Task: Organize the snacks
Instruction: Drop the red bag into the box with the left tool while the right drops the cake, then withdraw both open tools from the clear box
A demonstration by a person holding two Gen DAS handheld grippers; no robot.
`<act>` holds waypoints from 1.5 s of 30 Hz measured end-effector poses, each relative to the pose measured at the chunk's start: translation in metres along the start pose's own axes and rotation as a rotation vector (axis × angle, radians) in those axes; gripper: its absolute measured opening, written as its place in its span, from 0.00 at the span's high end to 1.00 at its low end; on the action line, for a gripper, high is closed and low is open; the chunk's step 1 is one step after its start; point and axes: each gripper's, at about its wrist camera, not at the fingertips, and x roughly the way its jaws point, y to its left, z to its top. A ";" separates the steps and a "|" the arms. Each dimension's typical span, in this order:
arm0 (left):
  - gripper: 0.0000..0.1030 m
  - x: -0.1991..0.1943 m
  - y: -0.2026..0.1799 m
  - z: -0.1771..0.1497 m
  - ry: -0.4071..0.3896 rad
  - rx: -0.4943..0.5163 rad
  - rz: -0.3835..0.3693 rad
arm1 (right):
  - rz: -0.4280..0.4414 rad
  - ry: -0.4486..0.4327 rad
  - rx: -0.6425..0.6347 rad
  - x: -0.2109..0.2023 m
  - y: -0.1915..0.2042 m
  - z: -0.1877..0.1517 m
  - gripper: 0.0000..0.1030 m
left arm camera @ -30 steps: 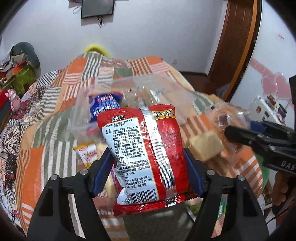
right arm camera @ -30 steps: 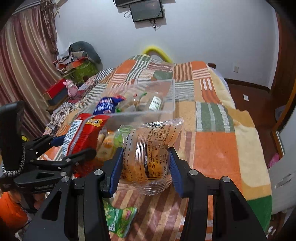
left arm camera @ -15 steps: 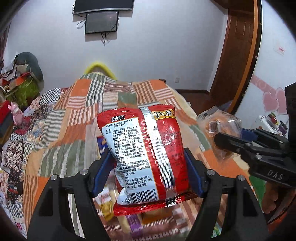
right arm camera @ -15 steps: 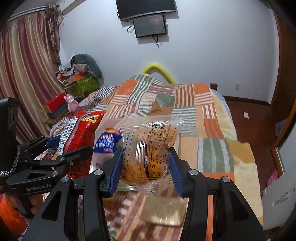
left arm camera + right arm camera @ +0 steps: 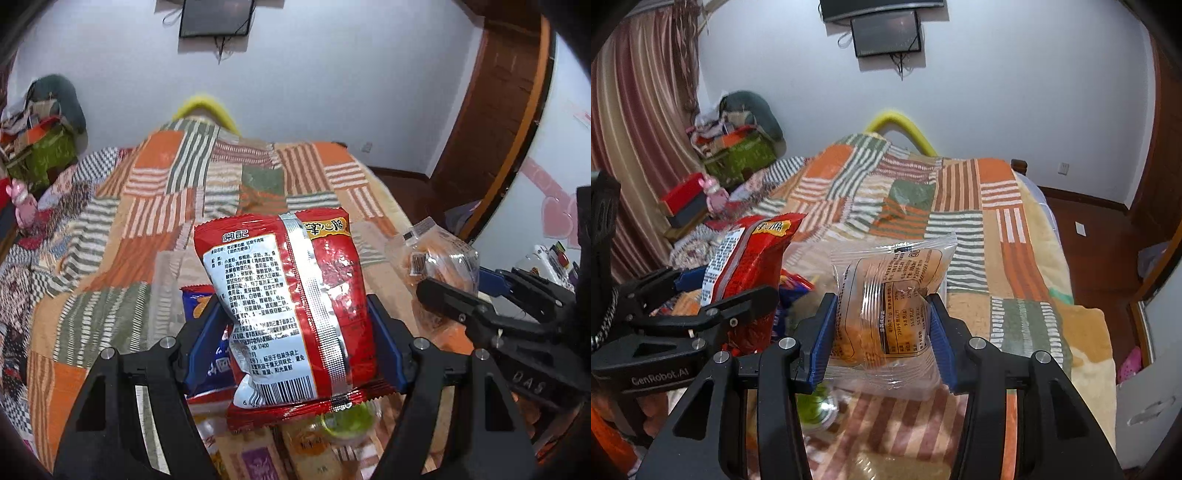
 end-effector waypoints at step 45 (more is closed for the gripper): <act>0.21 -0.075 0.031 -0.059 0.046 0.072 0.066 | -0.069 0.038 0.014 -0.060 -0.017 -0.046 0.26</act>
